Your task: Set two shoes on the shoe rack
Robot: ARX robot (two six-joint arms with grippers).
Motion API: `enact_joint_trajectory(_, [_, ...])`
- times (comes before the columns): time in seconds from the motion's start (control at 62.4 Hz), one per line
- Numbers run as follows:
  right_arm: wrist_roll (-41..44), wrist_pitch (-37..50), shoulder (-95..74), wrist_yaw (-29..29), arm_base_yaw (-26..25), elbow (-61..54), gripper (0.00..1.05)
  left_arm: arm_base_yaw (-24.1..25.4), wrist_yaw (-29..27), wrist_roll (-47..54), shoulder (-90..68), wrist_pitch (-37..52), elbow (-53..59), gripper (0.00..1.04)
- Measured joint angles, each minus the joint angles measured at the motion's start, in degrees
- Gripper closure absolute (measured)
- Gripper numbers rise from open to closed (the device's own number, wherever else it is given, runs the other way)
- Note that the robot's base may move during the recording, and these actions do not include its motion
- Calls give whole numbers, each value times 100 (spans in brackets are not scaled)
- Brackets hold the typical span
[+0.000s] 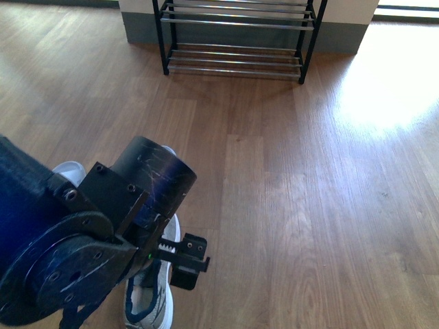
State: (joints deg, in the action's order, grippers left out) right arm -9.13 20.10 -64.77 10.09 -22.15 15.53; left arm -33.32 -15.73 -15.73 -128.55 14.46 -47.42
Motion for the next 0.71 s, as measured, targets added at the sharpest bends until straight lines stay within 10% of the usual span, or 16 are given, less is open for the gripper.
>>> enact_joint_trajectory(0.706, [0,0,0,-4,0,0,101,-332,275,-1939,-1766,-918,-1191,9])
